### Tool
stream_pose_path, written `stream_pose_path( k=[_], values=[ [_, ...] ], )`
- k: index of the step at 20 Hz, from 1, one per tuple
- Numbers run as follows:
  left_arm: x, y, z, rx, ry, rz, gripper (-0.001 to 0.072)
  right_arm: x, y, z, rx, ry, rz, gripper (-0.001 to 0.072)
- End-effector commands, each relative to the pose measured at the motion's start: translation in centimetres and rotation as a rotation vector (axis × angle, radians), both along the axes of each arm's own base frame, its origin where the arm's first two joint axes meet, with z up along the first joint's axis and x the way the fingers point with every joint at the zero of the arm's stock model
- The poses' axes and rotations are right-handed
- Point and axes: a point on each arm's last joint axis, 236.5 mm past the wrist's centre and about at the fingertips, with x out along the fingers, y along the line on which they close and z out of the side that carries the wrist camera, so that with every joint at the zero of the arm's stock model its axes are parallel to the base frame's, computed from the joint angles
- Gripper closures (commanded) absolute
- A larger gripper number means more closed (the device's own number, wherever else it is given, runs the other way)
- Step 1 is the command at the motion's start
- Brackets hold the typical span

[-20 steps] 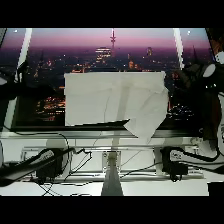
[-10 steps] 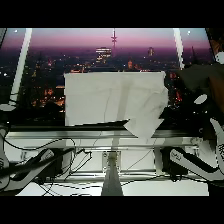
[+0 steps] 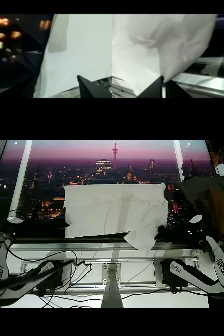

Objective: Fold the clothes and pants, and hang the long-sleeved shirts on hangers.

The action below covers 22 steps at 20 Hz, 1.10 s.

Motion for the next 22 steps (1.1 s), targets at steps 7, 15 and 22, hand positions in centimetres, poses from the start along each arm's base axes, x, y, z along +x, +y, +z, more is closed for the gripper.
stream_pose_path(
  k=[7, 15, 22],
  values=[
    [-2.9, -2.1, -2.5, -0.104, 0.183, -0.061, 0.0423, 2.8, 1.3, 0.3, 0.061, -0.148, -0.025, 0.0698],
    [-3.8, -3.4, -1.2, -0.173, 0.124, -0.196, 0.0692, 5.9, 1.6, 2.4, 0.1, -0.241, -0.038, 0.0698],
    [9.6, -4.8, 10.4, -0.427, -0.317, -0.02, 0.0693, 14.9, 6.5, 12.3, 0.304, -0.527, -0.055, 0.0698]
  ],
)
